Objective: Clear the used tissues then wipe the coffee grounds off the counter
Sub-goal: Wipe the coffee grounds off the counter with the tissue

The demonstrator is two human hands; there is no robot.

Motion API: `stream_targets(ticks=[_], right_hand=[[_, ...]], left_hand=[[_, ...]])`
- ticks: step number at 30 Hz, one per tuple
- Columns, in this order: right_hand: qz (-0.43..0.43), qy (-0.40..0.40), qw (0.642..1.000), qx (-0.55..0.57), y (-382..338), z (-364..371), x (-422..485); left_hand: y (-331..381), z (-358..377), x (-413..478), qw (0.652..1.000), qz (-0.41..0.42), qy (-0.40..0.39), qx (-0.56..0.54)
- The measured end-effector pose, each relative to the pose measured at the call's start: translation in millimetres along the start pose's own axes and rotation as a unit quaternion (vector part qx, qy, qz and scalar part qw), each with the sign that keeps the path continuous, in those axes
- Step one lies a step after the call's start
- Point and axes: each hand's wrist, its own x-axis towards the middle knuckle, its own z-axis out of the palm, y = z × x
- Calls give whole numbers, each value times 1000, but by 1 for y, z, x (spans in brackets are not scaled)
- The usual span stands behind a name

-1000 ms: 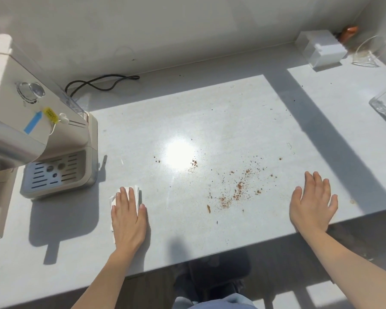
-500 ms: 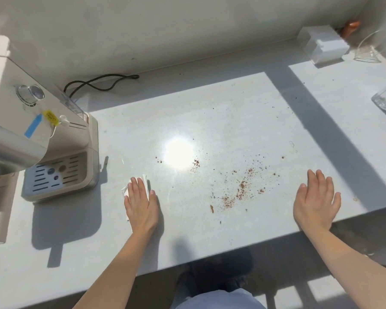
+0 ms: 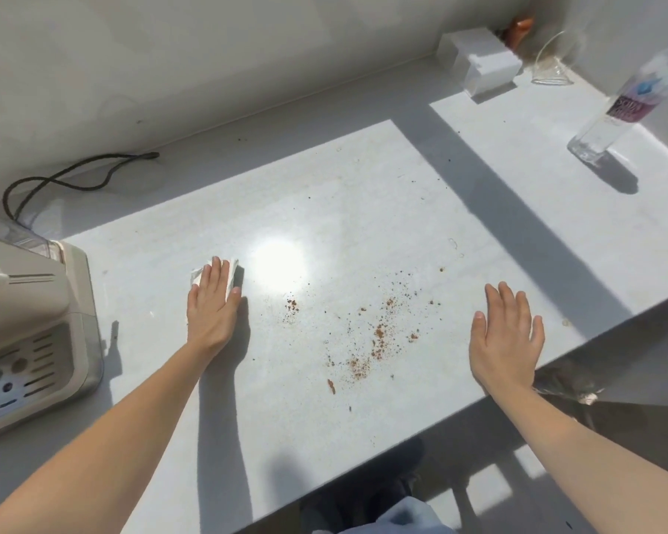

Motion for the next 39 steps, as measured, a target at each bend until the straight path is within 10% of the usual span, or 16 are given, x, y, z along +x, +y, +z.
stream_targets(ticks=[9, 17, 24, 29, 36, 39], right_hand=[[2, 1, 1000, -7, 2, 3, -1], [-1, 1, 1000, -13, 3, 5, 0], [-4, -2, 1000, -12, 5, 6, 0], [-3, -6, 1000, -11, 5, 6, 0], [-10, -1, 1000, 2, 5, 5, 0], [-12, 2, 1000, 6, 5, 5, 0]], left_hand=[[69, 44, -39, 962, 236, -131, 41], [90, 73, -115, 942, 282, -180, 10], [110, 73, -141, 956, 153, -183, -173], [124, 42, -139, 862, -78, -51, -499], [65, -11, -121, 780, -259, 186, -538], [39, -21, -116, 820, -221, 234, -472]])
